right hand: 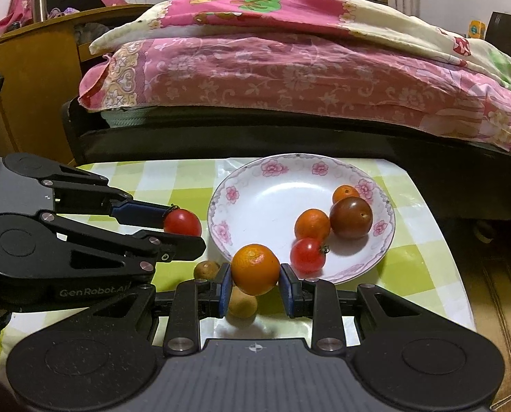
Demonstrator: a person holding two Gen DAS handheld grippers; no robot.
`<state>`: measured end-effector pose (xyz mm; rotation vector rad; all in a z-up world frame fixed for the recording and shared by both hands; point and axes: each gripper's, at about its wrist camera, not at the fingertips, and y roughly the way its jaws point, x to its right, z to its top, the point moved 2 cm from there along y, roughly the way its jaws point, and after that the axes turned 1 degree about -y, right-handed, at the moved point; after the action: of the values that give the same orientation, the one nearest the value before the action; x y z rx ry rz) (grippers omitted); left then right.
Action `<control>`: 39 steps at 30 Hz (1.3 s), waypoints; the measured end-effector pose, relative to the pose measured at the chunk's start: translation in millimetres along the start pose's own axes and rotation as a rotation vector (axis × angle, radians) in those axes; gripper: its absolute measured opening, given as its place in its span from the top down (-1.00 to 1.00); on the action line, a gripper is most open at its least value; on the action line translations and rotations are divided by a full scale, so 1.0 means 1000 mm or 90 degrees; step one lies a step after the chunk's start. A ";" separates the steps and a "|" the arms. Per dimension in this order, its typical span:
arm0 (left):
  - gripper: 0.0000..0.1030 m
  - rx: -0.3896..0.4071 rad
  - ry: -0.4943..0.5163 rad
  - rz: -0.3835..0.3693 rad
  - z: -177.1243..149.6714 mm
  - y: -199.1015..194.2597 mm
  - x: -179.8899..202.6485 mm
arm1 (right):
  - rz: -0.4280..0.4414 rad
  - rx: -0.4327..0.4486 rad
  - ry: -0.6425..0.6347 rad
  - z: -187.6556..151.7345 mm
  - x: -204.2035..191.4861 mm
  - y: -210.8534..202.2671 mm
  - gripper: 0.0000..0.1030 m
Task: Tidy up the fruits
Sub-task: 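Open the right gripper over the bowl to drop the tangerine while the left drops the cherry tomato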
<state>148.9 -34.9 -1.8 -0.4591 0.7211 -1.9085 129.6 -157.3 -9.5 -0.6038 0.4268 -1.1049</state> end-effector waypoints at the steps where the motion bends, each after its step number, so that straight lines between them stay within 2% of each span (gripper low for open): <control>1: 0.29 0.000 0.000 0.000 0.001 0.001 0.000 | -0.002 0.000 0.001 0.000 0.001 0.000 0.50; 15: 0.29 -0.004 0.002 0.008 0.021 0.025 0.004 | -0.048 0.015 0.007 0.008 0.015 0.006 0.50; 25: 0.29 -0.018 0.011 0.015 0.019 0.040 0.005 | -0.056 0.000 0.011 0.006 0.020 0.017 0.50; 39: 0.29 -0.012 0.029 0.013 0.018 0.047 0.008 | -0.059 0.001 0.005 0.004 0.023 0.018 0.50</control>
<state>187.8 -62.4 -19.0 -0.4193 0.7713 -1.8999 153.2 -171.6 -18.2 -0.6235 0.4074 -1.1965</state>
